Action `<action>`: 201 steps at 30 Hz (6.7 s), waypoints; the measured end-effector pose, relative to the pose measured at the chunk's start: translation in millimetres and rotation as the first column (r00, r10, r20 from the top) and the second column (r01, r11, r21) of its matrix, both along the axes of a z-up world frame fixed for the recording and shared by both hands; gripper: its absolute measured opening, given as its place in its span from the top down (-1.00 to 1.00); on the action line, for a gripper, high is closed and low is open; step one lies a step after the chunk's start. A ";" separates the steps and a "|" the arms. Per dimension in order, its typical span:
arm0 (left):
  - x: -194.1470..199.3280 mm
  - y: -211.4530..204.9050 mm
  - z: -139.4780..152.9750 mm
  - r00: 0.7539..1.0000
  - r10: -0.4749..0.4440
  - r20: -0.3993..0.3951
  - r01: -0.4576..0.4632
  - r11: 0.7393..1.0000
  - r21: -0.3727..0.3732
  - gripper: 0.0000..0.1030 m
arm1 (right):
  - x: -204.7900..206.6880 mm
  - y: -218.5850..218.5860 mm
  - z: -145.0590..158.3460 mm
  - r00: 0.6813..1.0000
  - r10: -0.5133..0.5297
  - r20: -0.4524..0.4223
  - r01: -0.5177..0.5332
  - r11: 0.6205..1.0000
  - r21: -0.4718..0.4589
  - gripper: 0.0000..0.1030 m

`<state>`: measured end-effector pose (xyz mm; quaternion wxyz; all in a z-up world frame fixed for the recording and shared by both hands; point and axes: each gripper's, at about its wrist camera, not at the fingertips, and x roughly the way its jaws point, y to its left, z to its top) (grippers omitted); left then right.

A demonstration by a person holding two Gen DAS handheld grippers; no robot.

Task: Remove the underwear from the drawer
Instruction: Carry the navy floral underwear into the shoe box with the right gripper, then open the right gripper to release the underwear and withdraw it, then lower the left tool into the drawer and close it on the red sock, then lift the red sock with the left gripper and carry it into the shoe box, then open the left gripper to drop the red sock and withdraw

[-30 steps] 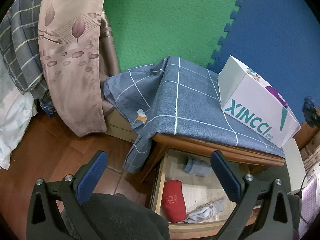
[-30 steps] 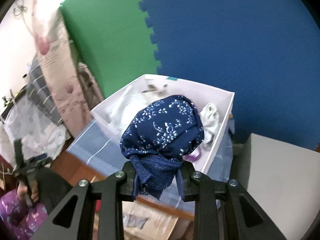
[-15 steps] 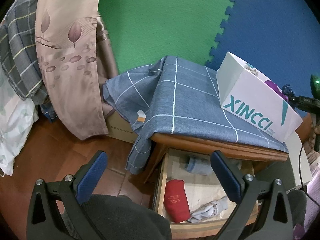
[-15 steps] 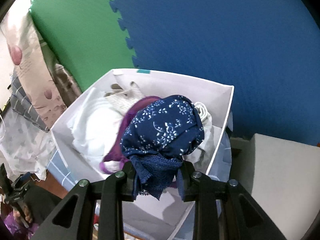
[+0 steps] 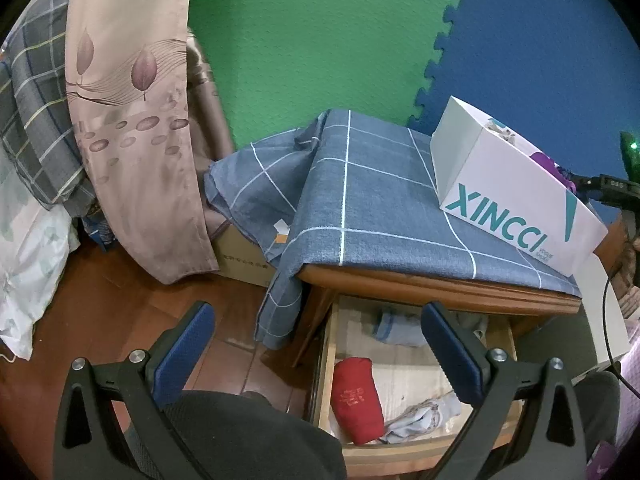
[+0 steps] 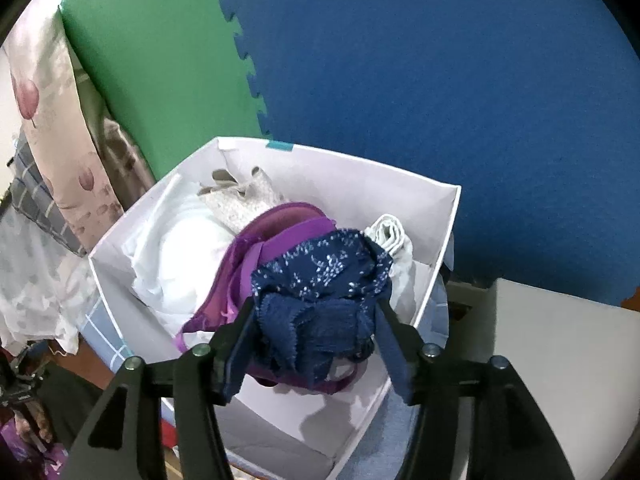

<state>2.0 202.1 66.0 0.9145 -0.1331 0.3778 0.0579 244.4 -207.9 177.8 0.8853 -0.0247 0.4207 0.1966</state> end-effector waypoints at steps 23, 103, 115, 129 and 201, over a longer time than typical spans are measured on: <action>17.3 -103.8 -33.6 0.924 -0.276 -0.263 0.345 0.899 0.269 -0.97 | -200.7 -86.4 -69.1 0.980 -0.120 0.156 0.097 0.984 0.148 -0.37; 130.1 -93.2 -246.4 0.642 -0.018 -0.766 -0.063 0.995 -0.077 0.49 | -220.4 -114.3 -68.0 0.983 -0.065 0.171 0.001 0.938 0.347 -0.37; 109.0 -105.9 -202.8 0.770 -0.096 -0.631 -0.040 0.979 -0.199 0.53 | -219.8 -119.9 -71.2 0.986 -0.086 0.146 0.027 0.930 0.366 -0.38; 44.6 -143.0 -156.4 0.834 -0.196 -0.515 0.038 0.953 -0.301 0.53 | -217.6 -117.8 -71.9 0.985 -0.099 0.142 0.047 0.942 0.332 -0.38; 265.1 -217.8 43.3 0.941 -0.265 -0.211 0.302 0.938 0.168 -0.49 | -220.7 -114.2 -67.9 0.985 -0.073 0.155 0.021 0.950 0.311 -0.38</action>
